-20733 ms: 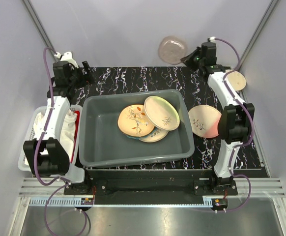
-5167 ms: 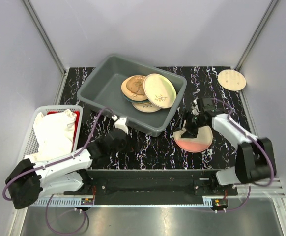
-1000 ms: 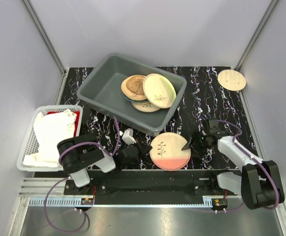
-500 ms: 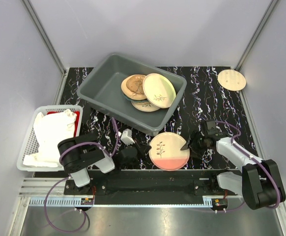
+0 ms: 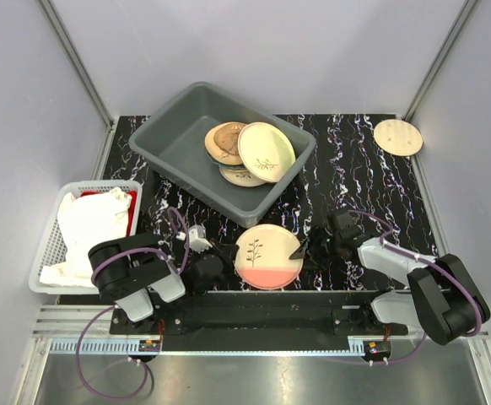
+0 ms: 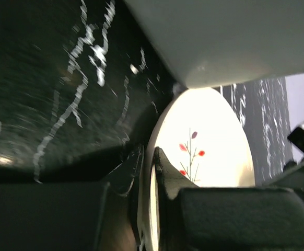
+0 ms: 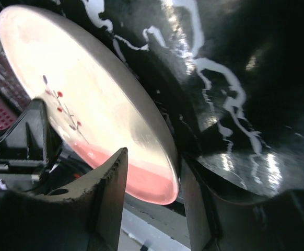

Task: Place the plates into the plastic bin on the countertop
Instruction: Pick up the plate from the corner of the board.

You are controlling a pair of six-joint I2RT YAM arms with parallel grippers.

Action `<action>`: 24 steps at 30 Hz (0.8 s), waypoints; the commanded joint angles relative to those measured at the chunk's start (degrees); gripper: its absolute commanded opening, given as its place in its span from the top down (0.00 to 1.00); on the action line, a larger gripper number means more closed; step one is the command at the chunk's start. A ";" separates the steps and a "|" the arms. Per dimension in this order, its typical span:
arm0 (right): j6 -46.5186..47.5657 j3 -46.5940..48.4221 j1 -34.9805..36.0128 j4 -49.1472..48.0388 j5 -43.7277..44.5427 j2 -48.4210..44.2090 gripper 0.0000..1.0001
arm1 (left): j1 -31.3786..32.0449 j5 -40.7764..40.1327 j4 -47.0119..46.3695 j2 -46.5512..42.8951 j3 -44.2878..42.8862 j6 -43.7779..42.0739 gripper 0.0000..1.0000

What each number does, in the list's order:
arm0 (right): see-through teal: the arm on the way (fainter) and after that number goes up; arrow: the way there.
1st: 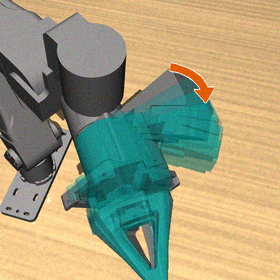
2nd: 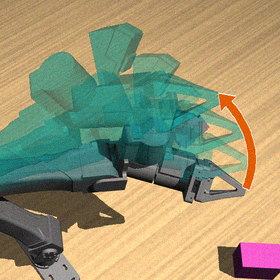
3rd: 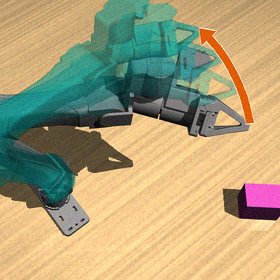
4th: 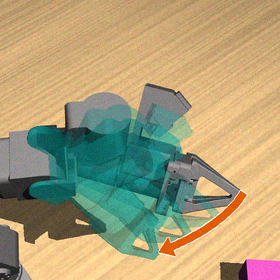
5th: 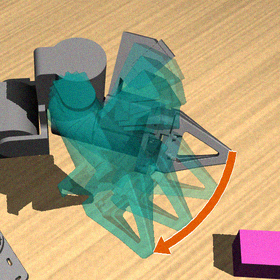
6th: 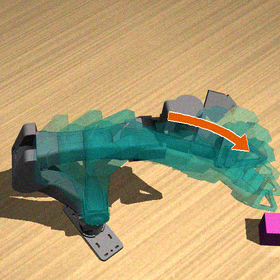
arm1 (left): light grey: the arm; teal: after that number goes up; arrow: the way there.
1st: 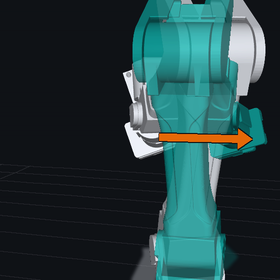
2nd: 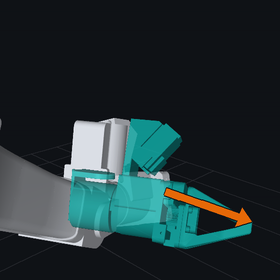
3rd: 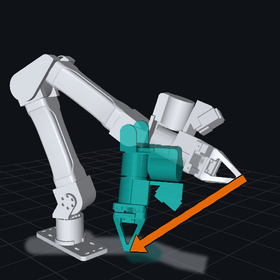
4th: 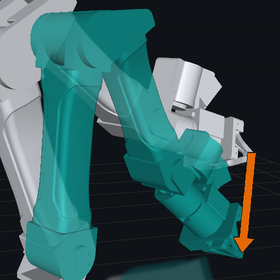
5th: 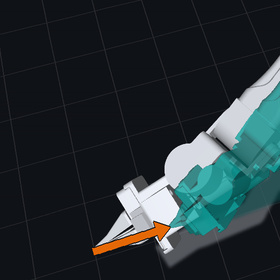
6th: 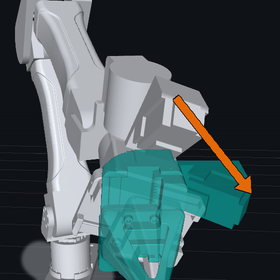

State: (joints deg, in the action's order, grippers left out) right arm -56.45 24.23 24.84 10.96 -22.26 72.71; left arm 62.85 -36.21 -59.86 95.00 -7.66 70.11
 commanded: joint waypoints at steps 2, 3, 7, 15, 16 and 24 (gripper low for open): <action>-10.17 -5.86 6.97 -32.03 -0.59 9.73 0.50 | 3.68 22.41 9.67 3.70 -2.01 1.44 0.99; -10.26 -6.38 7.06 -33.19 -0.16 10.00 0.50 | 3.60 22.41 9.76 3.70 -2.01 1.52 0.99; -11.05 -7.26 7.85 -37.58 1.16 11.31 0.51 | 3.68 22.58 8.88 4.14 -1.57 1.79 0.99; -10.62 -8.15 8.21 -36.99 4.59 8.16 0.63 | 3.68 21.53 7.56 3.61 0.45 3.37 0.99; -10.09 -7.97 8.12 -35.24 5.20 5.89 0.70 | 3.60 21.27 7.39 3.09 0.80 3.46 0.97; -6.84 -5.68 8.21 -7.20 15.21 -17.39 1.00 | 3.60 20.56 14.12 -4.64 0.90 0.92 0.43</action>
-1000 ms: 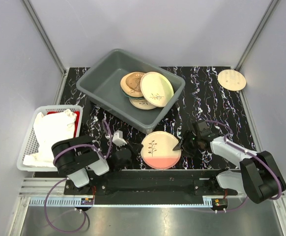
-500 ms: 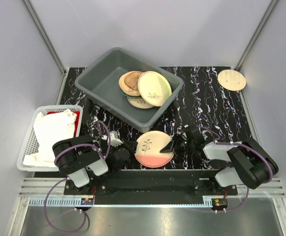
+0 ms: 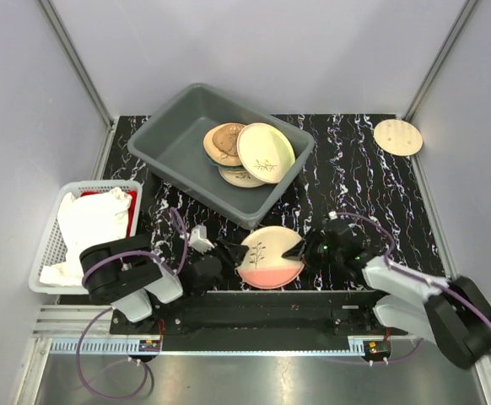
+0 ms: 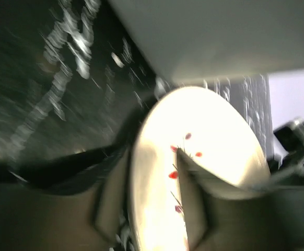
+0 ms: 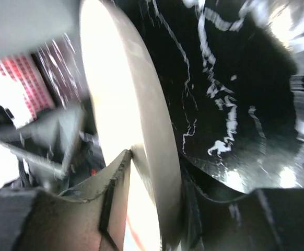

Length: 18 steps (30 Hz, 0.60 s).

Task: Place the plates into the plastic bin on the countertop
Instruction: Pick up the plate from the corner of the board.

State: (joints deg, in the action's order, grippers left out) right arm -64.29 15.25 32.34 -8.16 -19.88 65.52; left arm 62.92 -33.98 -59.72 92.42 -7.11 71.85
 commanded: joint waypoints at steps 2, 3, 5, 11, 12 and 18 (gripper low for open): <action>0.92 3.74 0.62 17.20 14.77 -18.56 1.00 | 3.62 17.63 17.52 -6.10 -0.26 -2.41 0.31; 0.92 4.00 0.71 18.78 16.26 -21.02 1.00 | 3.71 17.37 19.45 -7.51 -0.96 -2.86 0.28; 1.88 5.40 0.62 23.01 17.76 -26.30 1.00 | 3.71 15.96 25.08 -11.99 -1.41 -3.82 0.23; 5.14 9.44 0.62 26.36 18.65 -28.08 1.00 | 3.62 12.89 36.59 -24.64 -1.15 -5.58 0.19; 6.45 10.06 0.62 26.27 18.65 -27.47 1.00 | 3.71 12.62 39.92 -27.70 -1.58 -5.93 0.18; 12.15 18.66 0.71 31.88 23.82 -26.84 1.00 | 3.62 10.60 55.64 -42.20 -4.92 -11.99 0.09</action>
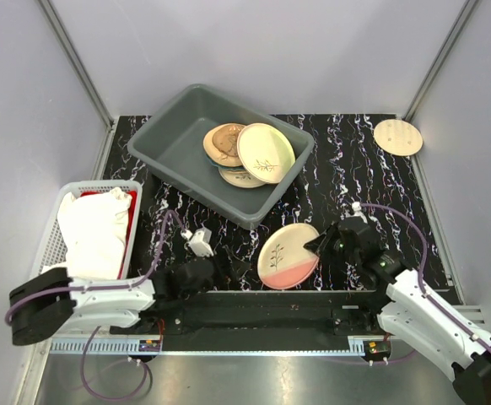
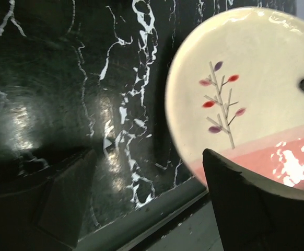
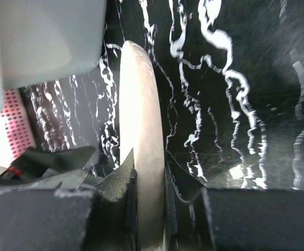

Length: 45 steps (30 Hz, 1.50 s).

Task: Place the plates into the plastic bin on the countertop
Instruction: Pick up the plate from the corner of the board, then place the plate in the plastic bin.

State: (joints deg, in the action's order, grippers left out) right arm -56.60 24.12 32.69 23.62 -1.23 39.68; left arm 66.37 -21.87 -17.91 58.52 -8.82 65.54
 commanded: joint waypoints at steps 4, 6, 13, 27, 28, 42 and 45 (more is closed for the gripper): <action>10.18 20.07 0.27 11.07 11.33 -0.48 1.00 | 0.08 -3.44 25.54 -18.07 -7.43 -11.30 0.01; 12.81 26.40 0.27 13.90 13.88 -0.22 1.00 | -0.45 -3.62 31.25 -22.29 -11.38 -16.30 0.01; 19.50 43.54 0.27 19.36 17.76 3.46 1.00 | -16.85 13.74 39.01 -22.06 -26.85 -35.79 0.01; 20.66 60.52 -12.64 -8.90 -4.82 35.96 1.00 | -56.25 40.04 37.07 -6.84 -41.54 -51.30 0.01; 20.04 61.91 -13.34 -10.42 -6.92 37.65 1.00 | -57.22 40.67 36.55 -6.93 -40.93 -50.69 0.01; -4.12 63.76 -22.14 -43.12 -25.47 64.28 1.00 | -58.72 38.39 37.42 -8.16 -40.49 -52.18 0.01; -7.99 64.65 -21.88 -46.11 -29.07 68.94 1.00 | -58.72 38.22 37.69 -8.25 -40.75 -52.35 0.01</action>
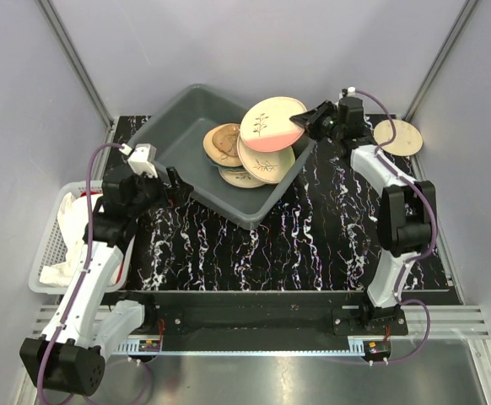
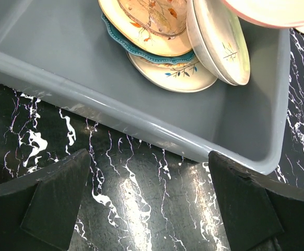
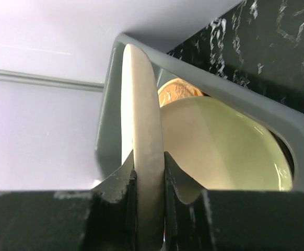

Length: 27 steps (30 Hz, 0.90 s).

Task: Place the plates into the plastic bin on the countertop
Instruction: Place the plate in the plastic bin.

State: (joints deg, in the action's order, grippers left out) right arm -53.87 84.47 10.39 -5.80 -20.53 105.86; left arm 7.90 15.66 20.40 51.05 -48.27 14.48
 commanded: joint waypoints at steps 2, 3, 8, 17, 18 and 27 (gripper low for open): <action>-11.17 4.04 0.77 -16.96 -10.31 4.25 1.00 | -0.25 0.60 -0.37 -0.69 -1.21 -1.38 0.01; -11.09 3.52 1.12 -16.87 -10.40 4.44 1.00 | -0.25 0.60 -0.36 -0.77 -1.30 -1.38 0.01; -11.00 1.23 2.09 -15.82 -9.88 5.32 1.00 | -0.25 0.69 -0.19 -0.68 -1.30 -1.39 0.01; -8.63 -5.97 3.23 -11.34 -7.24 2.85 0.97 | -0.25 1.04 0.07 -0.68 -1.12 -1.38 0.01; -8.45 -5.89 3.23 -10.99 -6.80 3.03 0.94 | -0.25 0.95 -0.01 -0.86 -0.95 -1.38 0.01; -5.12 -5.89 3.32 -7.47 -5.22 2.68 0.59 | -0.25 0.95 0.08 -1.13 -0.86 -1.30 0.01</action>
State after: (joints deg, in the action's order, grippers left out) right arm -62.46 79.00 13.41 -14.31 -26.89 112.88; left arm 7.90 15.66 21.21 51.05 -48.27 13.74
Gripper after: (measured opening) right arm 0.325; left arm 0.987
